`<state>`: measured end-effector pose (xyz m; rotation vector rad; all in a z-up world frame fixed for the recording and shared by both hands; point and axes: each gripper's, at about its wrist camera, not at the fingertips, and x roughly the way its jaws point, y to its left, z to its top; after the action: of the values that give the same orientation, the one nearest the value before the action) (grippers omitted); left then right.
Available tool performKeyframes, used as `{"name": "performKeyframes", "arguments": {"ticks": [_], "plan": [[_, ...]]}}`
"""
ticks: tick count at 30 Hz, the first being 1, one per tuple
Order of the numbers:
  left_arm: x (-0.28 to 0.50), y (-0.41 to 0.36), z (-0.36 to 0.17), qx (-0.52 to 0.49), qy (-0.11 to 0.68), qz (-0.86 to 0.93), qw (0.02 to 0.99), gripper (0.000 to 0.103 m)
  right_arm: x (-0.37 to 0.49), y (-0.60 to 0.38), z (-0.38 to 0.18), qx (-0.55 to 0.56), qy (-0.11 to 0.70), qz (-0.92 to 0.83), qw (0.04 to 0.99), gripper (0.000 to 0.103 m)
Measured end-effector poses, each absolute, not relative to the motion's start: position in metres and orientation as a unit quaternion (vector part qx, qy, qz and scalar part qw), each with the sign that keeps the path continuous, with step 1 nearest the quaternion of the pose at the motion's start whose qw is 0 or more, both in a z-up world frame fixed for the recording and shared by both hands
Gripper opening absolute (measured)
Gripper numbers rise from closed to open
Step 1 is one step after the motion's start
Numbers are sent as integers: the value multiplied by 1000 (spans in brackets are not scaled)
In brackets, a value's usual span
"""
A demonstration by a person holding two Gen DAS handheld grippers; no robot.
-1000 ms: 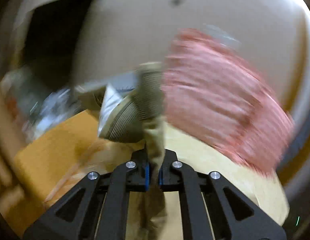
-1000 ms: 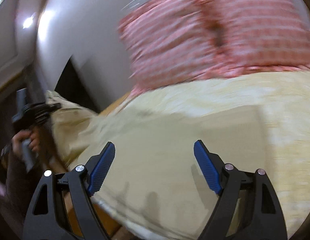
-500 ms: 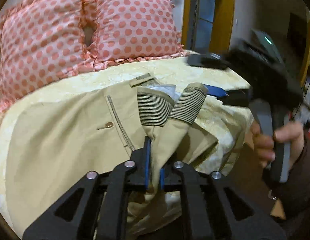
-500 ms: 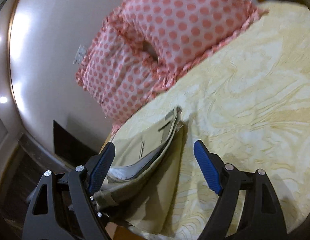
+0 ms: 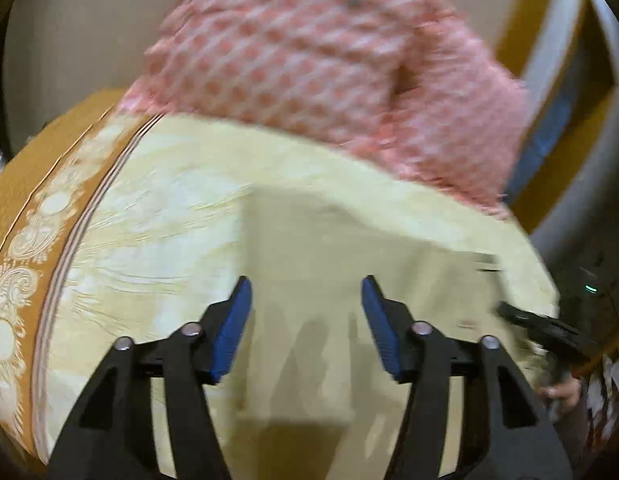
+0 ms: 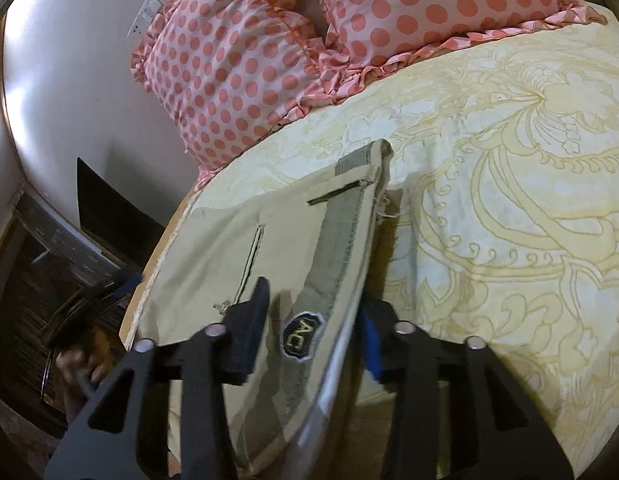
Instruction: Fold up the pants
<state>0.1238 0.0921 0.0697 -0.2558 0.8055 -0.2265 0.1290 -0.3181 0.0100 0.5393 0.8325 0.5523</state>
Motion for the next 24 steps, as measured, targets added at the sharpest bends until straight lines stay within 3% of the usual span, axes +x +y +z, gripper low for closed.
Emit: {"name": "performKeyframes", "arguments": {"ticks": [5,8,9,11,19,24], "plan": [[156,98,47,-130,448,-143,873,50,135,-321,6,256,394,272,840,34],[158,90,39,-132,463,-171,860,54,137,-320,5,262,399,297,827,18],[164,86,38,-133,463,-176,858,33,140,-321,5,273,400,304,820,16],[169,88,38,-145,473,-186,849,8,147,-327,5,303,399,324,803,13],[218,70,71,-112,425,-176,881,7,211,-331,39,288,366,322,824,10],[283,47,60,-87,416,-124,897,10,272,-340,36,249,370,236,863,12]]}}
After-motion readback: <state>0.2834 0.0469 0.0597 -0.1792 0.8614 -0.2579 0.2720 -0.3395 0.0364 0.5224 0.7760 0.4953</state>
